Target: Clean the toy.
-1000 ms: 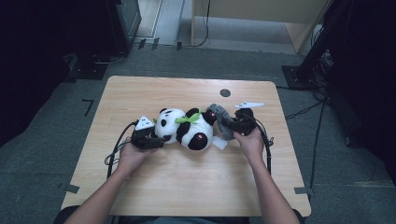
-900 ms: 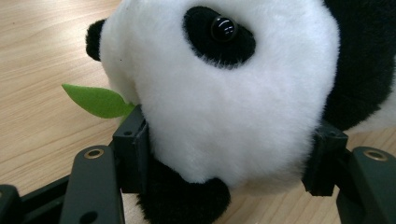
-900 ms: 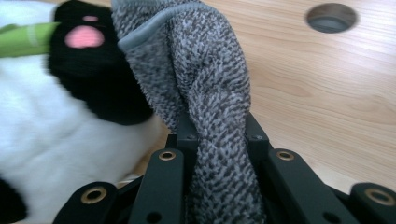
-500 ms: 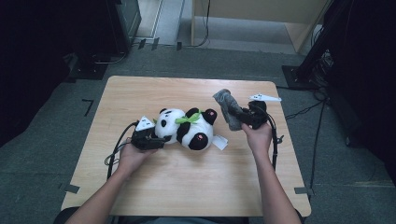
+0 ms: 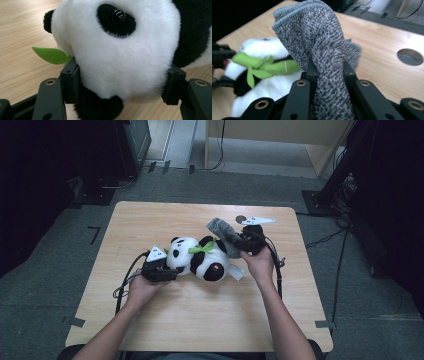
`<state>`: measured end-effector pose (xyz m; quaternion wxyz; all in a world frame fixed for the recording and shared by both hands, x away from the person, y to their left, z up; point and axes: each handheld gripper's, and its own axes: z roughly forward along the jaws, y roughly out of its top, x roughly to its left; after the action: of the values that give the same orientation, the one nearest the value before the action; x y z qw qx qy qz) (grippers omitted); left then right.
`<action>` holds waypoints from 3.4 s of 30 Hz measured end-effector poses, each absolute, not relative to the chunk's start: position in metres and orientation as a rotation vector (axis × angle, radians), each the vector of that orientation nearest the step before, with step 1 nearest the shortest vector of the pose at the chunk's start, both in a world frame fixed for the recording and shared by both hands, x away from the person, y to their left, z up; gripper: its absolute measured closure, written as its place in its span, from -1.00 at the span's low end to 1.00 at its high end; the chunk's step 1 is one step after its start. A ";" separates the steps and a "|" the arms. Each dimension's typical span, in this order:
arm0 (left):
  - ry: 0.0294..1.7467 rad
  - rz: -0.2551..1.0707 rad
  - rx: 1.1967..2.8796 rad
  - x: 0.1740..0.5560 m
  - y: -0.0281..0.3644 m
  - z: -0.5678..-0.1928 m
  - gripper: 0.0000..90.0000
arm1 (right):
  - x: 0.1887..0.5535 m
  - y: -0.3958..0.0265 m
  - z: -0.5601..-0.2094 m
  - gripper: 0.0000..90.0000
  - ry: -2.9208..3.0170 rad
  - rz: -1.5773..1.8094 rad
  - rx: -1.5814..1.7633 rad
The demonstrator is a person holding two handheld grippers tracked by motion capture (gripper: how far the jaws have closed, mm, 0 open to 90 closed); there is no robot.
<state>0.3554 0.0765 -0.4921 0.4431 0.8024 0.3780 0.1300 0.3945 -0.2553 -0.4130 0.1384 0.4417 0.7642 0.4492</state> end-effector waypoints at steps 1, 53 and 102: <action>0.941 0.320 1.987 0.356 0.076 -0.492 -0.26 | 0.395 -0.254 -0.417 0.69 2.210 1.305 1.285; 0.973 0.265 1.973 0.363 0.077 -0.490 -0.27 | 0.371 -0.271 -0.405 0.68 2.165 1.483 1.187; 1.014 0.206 1.964 0.370 0.076 -0.487 -0.27 | 0.378 -0.288 -0.483 0.69 2.343 1.376 1.418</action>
<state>0.3701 0.0758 -0.4865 0.4449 0.7924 0.4090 0.0832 0.3783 -0.2876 -0.4827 0.0385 0.4622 0.7640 0.4485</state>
